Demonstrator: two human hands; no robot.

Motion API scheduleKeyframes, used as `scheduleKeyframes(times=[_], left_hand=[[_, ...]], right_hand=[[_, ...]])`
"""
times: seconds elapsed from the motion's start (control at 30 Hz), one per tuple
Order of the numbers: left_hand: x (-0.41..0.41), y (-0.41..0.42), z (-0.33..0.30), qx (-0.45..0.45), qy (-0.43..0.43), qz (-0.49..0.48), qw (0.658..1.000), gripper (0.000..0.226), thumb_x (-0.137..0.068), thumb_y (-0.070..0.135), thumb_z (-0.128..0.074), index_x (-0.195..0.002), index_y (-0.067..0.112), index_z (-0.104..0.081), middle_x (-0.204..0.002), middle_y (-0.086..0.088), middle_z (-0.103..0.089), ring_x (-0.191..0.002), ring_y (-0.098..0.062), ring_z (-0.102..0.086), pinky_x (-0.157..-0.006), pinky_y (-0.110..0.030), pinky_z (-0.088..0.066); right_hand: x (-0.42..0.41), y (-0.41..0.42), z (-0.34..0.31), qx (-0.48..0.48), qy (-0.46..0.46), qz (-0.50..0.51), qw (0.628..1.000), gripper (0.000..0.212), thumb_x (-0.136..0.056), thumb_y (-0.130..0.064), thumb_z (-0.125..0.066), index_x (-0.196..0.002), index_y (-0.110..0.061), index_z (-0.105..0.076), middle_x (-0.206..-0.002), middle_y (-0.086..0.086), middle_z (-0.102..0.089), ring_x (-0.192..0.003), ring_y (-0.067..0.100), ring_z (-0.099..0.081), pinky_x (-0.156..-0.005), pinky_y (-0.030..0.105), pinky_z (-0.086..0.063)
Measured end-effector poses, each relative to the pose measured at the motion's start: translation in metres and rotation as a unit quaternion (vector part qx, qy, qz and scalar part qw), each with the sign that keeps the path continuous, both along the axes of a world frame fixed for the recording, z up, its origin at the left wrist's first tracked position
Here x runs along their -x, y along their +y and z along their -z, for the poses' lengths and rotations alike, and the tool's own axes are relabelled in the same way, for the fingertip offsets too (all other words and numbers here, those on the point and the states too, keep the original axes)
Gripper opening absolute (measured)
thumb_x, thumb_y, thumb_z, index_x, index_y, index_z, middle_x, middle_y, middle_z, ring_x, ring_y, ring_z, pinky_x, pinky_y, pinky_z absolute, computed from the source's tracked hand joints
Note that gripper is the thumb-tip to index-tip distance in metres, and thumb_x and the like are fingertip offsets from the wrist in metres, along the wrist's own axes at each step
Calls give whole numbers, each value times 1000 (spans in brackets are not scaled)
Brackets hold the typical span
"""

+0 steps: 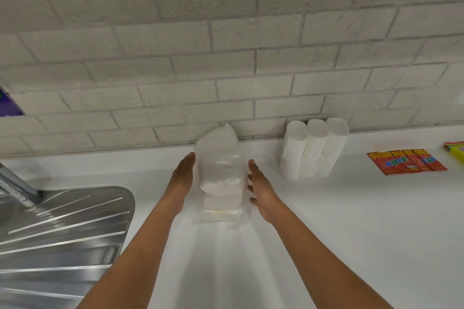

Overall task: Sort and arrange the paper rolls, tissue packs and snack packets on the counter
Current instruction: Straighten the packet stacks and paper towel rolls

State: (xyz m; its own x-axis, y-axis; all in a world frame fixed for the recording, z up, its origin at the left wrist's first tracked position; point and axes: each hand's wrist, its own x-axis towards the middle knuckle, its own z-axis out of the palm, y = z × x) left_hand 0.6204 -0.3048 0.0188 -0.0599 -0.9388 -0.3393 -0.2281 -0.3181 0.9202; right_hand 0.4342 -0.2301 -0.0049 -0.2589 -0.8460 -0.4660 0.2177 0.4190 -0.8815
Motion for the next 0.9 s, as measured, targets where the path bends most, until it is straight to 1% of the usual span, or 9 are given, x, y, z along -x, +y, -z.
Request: scheduleKeyframes(times=[0.07,0.13,0.23,0.37,0.5,0.63,0.8,0.9], left_hand=[[-4,6,-7,27,-38,17,999,62,-95,64,-40,-150,37,-35,-157,10,-35,-141,-18,-38,-118,-46,-29],[-7,12,-16,59,-77,29,995,62,-96,59,-46,-152,37,-33,-159,9,-33,-143,-19,-35,-117,-42,-28],[-3,30,-33,125,-124,46,983,64,-95,56,-51,-152,36,-31,-159,4,-32,-144,-20,-34,-114,-38,-30],[13,61,-53,235,-177,93,951,61,-96,46,-55,-152,31,-34,-159,6,-31,-145,-15,-31,-117,-34,-28],[42,95,-61,303,-235,149,912,60,-96,44,-55,-151,28,-36,-158,5,-33,-144,-16,-33,-115,-32,-30],[77,133,-56,310,-237,198,899,61,-96,46,-55,-151,31,-33,-158,7,-31,-144,-15,-32,-113,-32,-29],[133,190,-44,282,-250,268,887,67,-96,47,-55,-154,29,-27,-161,6,-23,-145,-17,-31,-114,-33,-30],[164,225,-35,264,-257,297,881,69,-95,50,-55,-155,31,-25,-162,7,-20,-146,-17,-30,-116,-36,-30]], right_hand=[[1,11,-4,4,39,-4,999,70,-93,-69,-37,-150,-28,-34,-155,-6,-38,-139,23,-41,-117,49,-31],[4,21,-8,7,72,-11,997,72,-93,-67,-42,-152,-28,-31,-156,-3,-36,-139,23,-40,-117,48,-31],[13,39,-15,11,102,-5,995,67,-96,-57,-46,-154,-28,-29,-158,-3,-33,-141,23,-38,-117,41,-31],[22,61,-19,13,134,-11,991,63,-97,-55,-46,-153,-28,-30,-157,-2,-35,-141,23,-38,-113,39,-29],[36,88,-22,23,171,-14,985,62,-97,-53,-48,-151,-25,-34,-154,3,-39,-139,22,-40,-113,37,-32],[60,129,-24,23,180,-4,983,61,-97,-55,-48,-149,-24,-39,-150,2,-45,-136,20,-44,-111,35,-34],[112,203,-26,6,193,18,981,59,-96,-55,-49,-147,-25,-42,-145,1,-48,-131,20,-47,-101,29,-35],[143,246,-24,-5,203,22,979,57,-96,-52,-50,-146,-25,-43,-145,1,-48,-132,19,-47,-105,30,-35]])
